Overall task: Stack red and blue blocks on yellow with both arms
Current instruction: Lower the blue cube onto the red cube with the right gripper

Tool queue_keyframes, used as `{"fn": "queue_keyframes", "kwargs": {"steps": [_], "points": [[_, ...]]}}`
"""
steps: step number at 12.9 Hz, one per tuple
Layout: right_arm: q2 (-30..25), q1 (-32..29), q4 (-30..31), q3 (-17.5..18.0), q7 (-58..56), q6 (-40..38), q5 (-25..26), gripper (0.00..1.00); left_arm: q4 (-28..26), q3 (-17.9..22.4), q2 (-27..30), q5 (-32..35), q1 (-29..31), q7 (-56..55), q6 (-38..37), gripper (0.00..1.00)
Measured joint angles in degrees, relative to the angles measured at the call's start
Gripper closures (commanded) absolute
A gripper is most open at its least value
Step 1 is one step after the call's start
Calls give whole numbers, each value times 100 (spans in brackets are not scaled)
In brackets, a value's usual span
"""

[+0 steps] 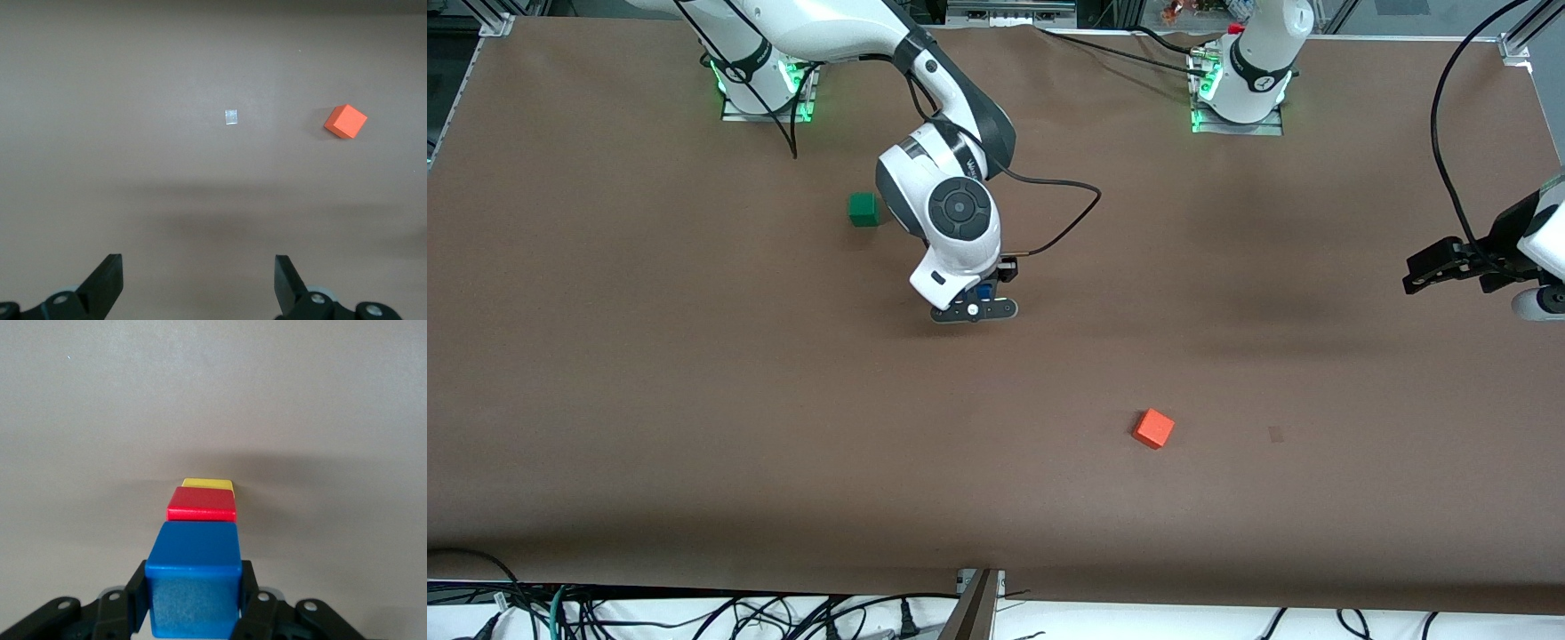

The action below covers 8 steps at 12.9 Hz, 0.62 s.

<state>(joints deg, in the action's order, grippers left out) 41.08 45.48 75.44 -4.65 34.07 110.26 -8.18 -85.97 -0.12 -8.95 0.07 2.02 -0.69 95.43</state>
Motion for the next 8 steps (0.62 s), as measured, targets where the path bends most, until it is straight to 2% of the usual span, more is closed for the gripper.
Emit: {"fn": "queue_keyframes", "kwargs": {"steps": [4,5,6,7,8], "points": [[7,4,37,0,75,64,-1,68,3,-12,0,2,-30,1,0,0],[7,6,38,0,84,84,-1,64,3,-8,0,2,-30,1,0,0],[7,8,40,0,98,91,-1,41,4,-3,0,2,-29,1,0,0],[7,9,40,0,132,96,-1,0,5,1,0,2,-28,1,0,0],[8,8,40,0,166,108,-1,0,7,0,0,3,-29,1,0,0]]}}
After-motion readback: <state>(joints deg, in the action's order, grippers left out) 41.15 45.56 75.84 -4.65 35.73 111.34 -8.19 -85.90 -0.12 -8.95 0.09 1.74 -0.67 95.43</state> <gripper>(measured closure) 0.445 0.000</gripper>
